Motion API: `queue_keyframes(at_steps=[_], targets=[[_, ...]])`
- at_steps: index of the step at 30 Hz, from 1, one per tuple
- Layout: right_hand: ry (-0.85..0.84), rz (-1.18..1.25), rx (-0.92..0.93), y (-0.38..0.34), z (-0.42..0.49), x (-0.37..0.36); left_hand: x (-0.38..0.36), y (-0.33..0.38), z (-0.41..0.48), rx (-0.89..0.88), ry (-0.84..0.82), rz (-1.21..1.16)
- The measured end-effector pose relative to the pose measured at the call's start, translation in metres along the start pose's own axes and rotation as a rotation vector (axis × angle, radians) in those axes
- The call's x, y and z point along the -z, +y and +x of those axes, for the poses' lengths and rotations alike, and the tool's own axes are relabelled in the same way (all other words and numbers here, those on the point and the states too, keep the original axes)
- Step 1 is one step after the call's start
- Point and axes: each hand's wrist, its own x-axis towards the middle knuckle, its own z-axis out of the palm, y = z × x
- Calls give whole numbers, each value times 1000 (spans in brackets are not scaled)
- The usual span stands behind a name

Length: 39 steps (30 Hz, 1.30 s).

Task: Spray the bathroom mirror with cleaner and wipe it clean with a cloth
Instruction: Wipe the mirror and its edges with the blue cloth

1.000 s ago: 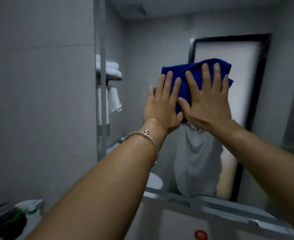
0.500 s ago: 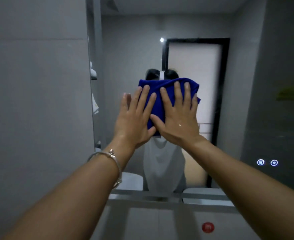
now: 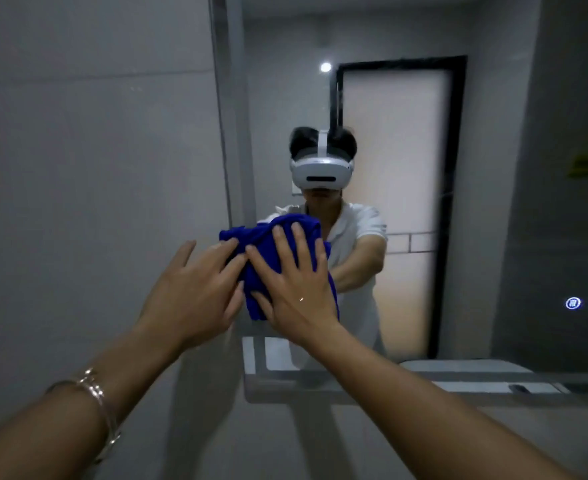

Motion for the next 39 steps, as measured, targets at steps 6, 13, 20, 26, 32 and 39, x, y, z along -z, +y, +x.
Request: queue_keyframes(at_steps=[6, 13, 20, 26, 32, 39], targets=[[-253, -49, 374, -40, -19, -18, 12, -13, -25, 195, 98, -216], [-336, -65, 778, -23, 0, -14, -3, -20, -69, 321, -61, -189], [-142, -158, 510, 15, 146, 56, -1, -33, -61, 551, -73, -300], [-133, -138, 428, -12, 108, 33, -31, -5, -97, 511, -244, -427], [-436, -100, 658, -45, -24, -18, -34, 8, -102, 453, -176, -608], [-369, -29, 821, -15, -38, -18, -12, 17, -87, 267, -58, -548]])
